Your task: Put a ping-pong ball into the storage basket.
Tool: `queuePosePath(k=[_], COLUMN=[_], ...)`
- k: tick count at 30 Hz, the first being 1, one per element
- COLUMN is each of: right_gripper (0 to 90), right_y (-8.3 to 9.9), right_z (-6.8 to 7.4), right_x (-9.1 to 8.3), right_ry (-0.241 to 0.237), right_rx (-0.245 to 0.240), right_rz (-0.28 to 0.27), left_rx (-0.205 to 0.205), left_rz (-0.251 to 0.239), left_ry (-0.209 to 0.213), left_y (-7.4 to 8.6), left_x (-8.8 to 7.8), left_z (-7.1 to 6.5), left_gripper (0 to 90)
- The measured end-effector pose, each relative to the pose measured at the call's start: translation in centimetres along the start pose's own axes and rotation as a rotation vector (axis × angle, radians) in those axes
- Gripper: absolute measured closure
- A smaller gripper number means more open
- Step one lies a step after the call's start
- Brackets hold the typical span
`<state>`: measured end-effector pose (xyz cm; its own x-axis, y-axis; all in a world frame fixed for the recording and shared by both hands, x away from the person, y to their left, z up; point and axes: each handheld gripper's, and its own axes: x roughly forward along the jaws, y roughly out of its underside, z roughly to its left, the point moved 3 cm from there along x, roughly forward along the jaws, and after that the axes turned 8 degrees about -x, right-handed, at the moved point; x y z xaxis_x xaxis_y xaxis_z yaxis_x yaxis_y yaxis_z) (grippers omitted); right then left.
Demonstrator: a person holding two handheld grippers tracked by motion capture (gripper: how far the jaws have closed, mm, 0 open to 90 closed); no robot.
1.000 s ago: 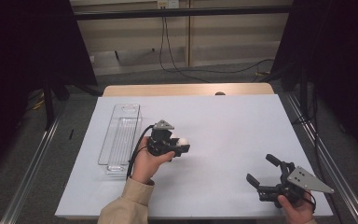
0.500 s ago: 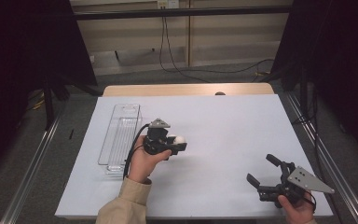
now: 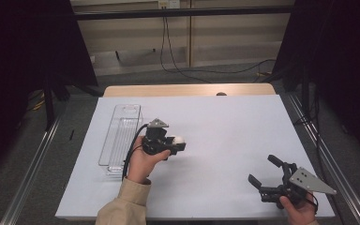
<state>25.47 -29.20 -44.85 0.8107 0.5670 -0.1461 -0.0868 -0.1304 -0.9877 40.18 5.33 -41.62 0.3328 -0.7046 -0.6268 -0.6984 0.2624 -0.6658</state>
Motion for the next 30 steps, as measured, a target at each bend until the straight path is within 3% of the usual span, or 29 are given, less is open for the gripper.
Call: queuePosePath(k=[30], right_gripper=[0.7], right_y=[0.0], right_z=[0.0], right_x=[0.0], right_ry=[0.001], right_rx=[-0.002], right_rz=[-0.001], left_rx=[-0.016], left_rz=[-0.012], left_ry=[-0.024], left_y=[-0.1], left_x=[-1.2], left_z=[0.9], left_gripper=[51.1])
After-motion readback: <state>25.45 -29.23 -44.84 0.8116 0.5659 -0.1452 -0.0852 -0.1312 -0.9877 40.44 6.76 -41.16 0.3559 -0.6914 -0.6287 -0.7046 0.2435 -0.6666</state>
